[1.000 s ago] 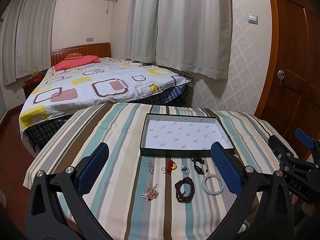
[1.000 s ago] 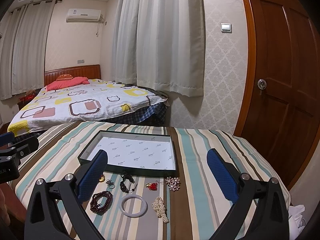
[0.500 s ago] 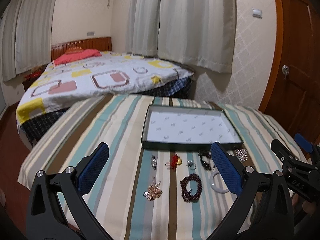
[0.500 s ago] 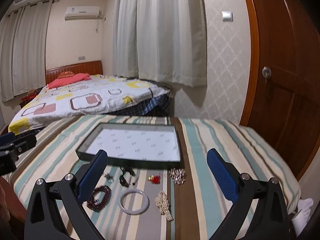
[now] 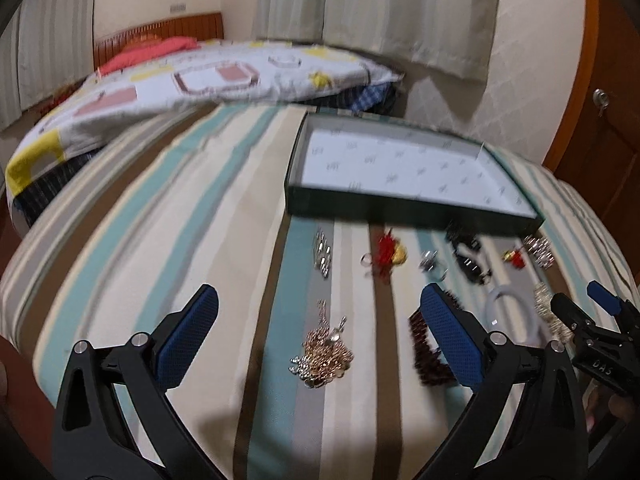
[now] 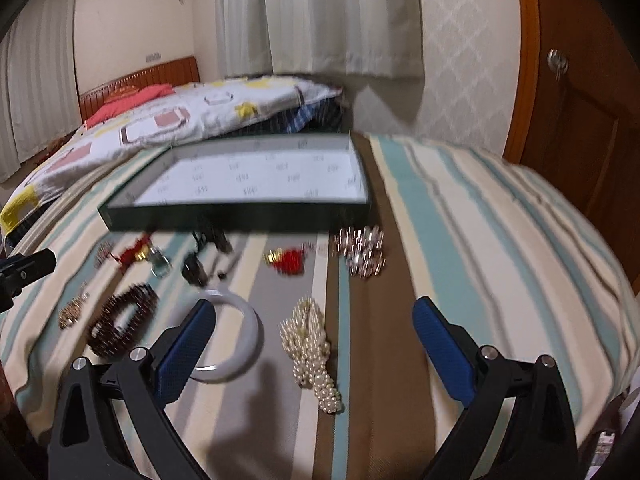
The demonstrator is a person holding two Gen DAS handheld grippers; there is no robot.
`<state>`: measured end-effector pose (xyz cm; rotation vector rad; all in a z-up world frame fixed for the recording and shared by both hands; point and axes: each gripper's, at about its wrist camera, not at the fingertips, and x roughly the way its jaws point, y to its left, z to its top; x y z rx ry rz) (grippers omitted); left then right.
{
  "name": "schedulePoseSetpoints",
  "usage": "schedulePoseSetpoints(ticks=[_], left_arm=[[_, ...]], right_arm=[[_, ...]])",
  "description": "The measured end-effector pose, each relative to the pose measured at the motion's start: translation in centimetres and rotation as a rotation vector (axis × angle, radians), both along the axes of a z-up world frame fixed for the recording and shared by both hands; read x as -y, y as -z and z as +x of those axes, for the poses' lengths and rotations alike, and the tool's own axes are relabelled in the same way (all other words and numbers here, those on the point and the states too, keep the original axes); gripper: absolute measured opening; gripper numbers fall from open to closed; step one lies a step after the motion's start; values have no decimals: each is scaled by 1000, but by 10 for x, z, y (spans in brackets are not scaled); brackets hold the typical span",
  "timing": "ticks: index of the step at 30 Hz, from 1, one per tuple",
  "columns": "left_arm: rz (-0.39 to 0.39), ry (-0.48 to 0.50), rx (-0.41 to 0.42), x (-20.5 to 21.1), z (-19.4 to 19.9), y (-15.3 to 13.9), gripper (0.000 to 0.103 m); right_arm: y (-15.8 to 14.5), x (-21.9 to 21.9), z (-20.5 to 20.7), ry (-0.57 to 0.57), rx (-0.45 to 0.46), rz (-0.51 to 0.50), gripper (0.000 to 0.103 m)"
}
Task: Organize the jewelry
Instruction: 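Lower the left tool to the gold chain while the right tool lowers to the pearl necklace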
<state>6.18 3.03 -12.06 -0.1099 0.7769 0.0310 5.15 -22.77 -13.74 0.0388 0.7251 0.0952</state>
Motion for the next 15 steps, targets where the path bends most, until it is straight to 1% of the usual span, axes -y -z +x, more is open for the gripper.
schedulePoseSetpoints(ticks=[1, 2, 3, 5, 9, 11, 13, 15], left_arm=[[-3, 0, -17, -1, 3, 5, 90], [-2, -1, -28, -1, 4, 8, 85], [-3, -3, -40, -2, 6, 11, 85], [-9, 1, -49, -3, 8, 15, 85], [-6, 17, -66, 0, 9, 19, 84], [-5, 24, -76, 1, 9, 22, 77], [-14, 26, -90, 0, 9, 24, 74], [-24, 24, -101, -2, 9, 25, 70]], right_arm=[[3, 1, 3, -3, -12, 9, 80], [6, 2, 4, -5, -24, 13, 69], [9, 3, 6, -3, -42, 14, 53], [14, 4, 8, -10, -65, 29, 52], [18, 3, 10, -29, -72, 21, 52], [19, 3, 9, -39, -72, 17, 49], [19, 3, 8, -41, -73, 17, 44], [19, 4, 7, -44, -73, 21, 41]])
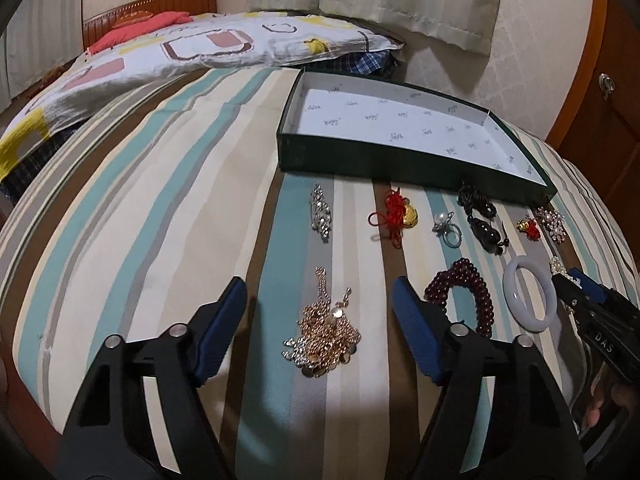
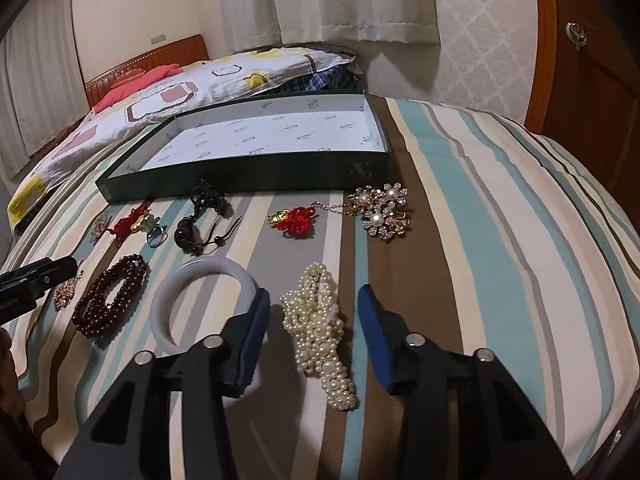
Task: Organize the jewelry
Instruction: 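Lower the left tool to the gold chain while the right tool lowers to the pearl necklace, then close the left tool on the gold chain while the right tool grips the pearl necklace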
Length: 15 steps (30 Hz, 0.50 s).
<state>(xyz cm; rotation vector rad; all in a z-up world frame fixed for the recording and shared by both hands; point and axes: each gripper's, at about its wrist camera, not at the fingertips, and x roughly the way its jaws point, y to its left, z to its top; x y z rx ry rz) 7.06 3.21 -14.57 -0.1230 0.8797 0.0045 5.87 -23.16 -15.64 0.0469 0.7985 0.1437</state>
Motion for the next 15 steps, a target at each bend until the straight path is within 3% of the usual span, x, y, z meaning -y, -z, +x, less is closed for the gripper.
schedulePoseSetpoints(ticks=[6, 11, 15], left_arm=[[3, 7, -23, 2, -8, 2, 69], [-20, -2, -36, -1, -9, 6, 55], [31, 18, -33, 5, -13, 7, 41]], right_arm=[[0, -2, 0, -5, -5, 0, 40], [0, -5, -3, -22, -12, 16, 30], [0, -5, -5, -28, -18, 31, 27]])
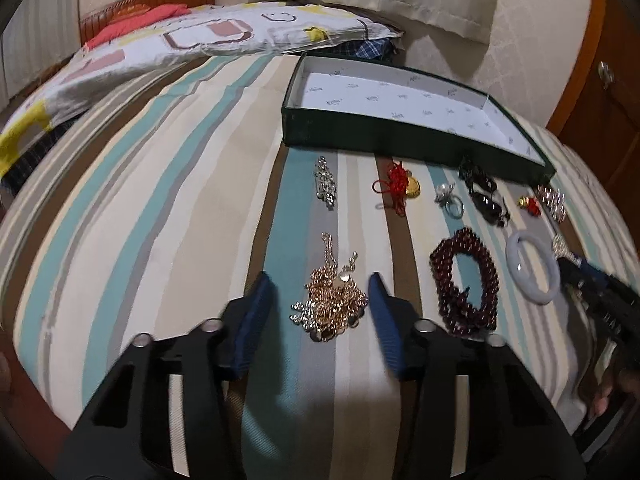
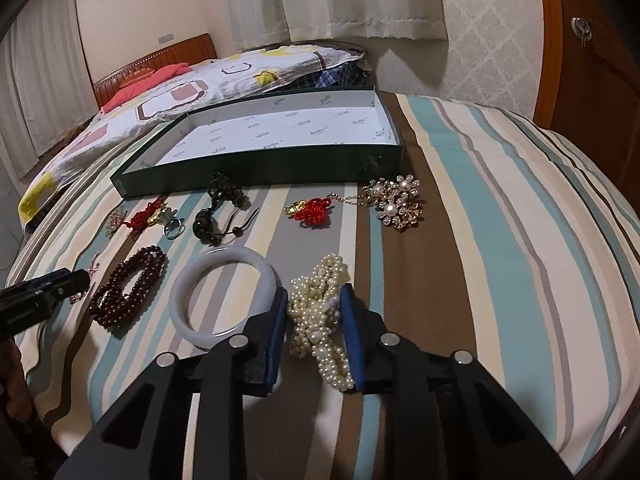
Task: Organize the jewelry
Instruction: 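Close the left tool on the gold chain while the right tool grips the pearl necklace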
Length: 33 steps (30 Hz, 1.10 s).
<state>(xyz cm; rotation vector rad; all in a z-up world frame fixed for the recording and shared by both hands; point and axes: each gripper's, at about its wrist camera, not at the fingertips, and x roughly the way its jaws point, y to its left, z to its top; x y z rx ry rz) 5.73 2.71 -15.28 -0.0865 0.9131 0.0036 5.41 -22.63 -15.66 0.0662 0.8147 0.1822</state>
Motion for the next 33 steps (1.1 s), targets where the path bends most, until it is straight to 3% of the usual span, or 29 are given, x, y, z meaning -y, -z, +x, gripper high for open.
schedulePoseSetpoints(ticks=[2, 8, 13, 21, 33], left_arm=[[-1, 19, 5, 2, -4, 0, 31], [-42, 33, 11, -2, -4, 1, 13], [-73, 34, 22, -4, -5, 0, 10], [-54, 43, 89, -2, -8, -18, 10], [-66, 62, 207, 3, 1, -63, 10]], right_arm=[[0, -2, -1, -3, -2, 2, 25], [0, -3, -2, -7, -5, 6, 22], [1, -3, -3, -8, -4, 12, 20], [-7, -5, -4, -8, 23, 14, 20], [-44, -6, -1, -14, 113, 34, 20]])
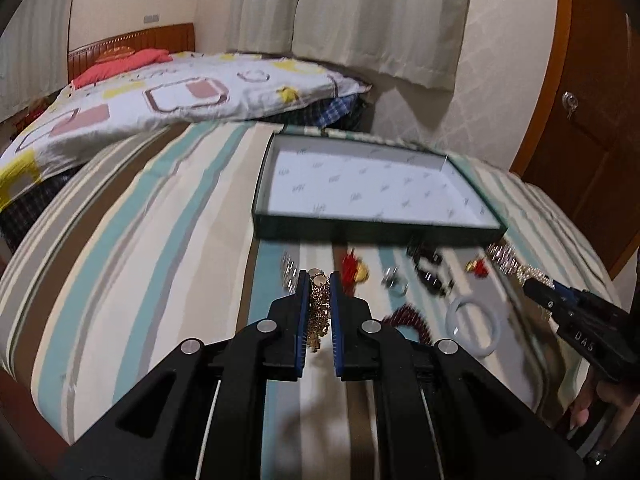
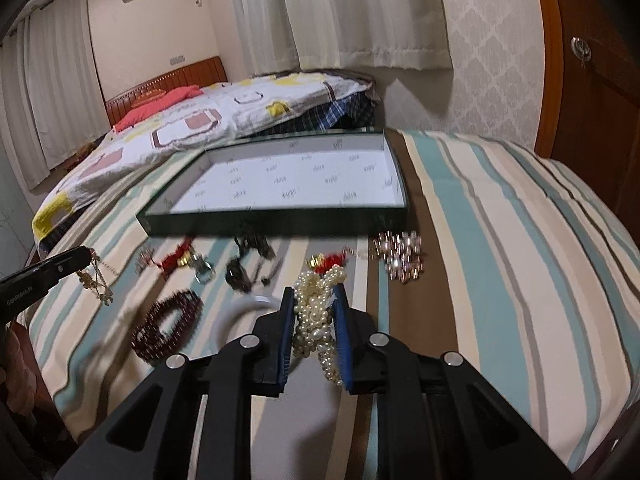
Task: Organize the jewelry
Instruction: 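Close the left tool on the gold chain while the right tool grips the pearl necklace, then carry both necklaces into the green box and open both tools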
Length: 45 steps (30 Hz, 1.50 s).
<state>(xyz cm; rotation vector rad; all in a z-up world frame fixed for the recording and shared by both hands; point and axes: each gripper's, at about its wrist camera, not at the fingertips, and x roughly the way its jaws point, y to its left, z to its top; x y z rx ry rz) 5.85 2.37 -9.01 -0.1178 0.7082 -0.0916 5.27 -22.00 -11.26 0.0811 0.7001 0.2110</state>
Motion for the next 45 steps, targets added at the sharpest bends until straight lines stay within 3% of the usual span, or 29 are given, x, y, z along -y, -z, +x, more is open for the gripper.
schedulePoseSetpoints(ticks=[8, 19, 23, 31, 39, 45], left_arm=[[-23, 12, 90, 5, 28, -36, 10], [-41, 28, 216, 18, 101, -79, 10], [-32, 27, 163, 23, 128, -57, 10], [-27, 5, -39, 21, 166, 18, 10], [-17, -8, -145, 14, 178, 50, 10], [-17, -5, -179, 15, 181, 62, 10]], right_arm=[[-28, 1, 23, 5, 73, 13, 20], [-54, 0, 85, 20, 157, 8, 20], [-40, 2, 111, 24, 117, 5, 20], [1, 3, 144, 27, -19, -10, 20], [26, 5, 154, 27, -105, -45, 20], [33, 7, 158, 34, -134, -50, 20]])
